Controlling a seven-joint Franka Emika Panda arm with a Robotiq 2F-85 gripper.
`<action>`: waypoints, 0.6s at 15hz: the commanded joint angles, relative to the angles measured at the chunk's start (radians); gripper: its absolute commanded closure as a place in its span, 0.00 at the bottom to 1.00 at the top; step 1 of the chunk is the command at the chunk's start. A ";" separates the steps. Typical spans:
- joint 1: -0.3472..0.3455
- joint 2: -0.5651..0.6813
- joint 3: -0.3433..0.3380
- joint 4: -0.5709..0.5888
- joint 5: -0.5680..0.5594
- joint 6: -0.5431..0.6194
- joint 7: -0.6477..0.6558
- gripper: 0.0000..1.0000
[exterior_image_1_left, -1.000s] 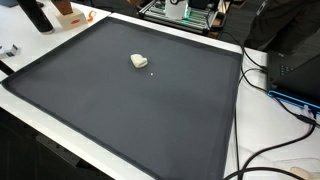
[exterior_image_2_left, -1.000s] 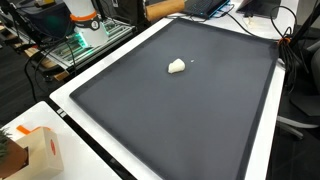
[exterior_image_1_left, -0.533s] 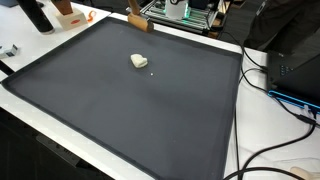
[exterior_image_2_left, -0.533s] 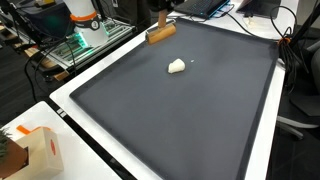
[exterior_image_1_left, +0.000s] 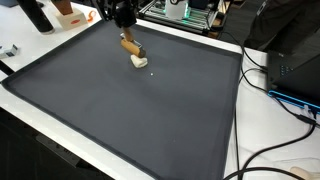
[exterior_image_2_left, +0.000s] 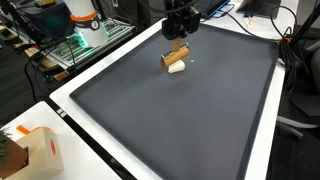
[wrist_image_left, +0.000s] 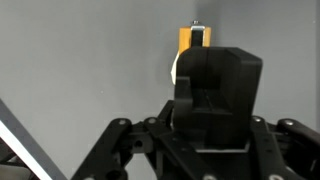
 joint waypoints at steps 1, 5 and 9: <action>-0.015 0.013 0.011 -0.026 -0.033 0.098 0.039 0.77; -0.018 0.035 0.014 -0.041 -0.053 0.172 0.065 0.77; -0.021 0.052 0.022 -0.053 -0.043 0.188 0.065 0.77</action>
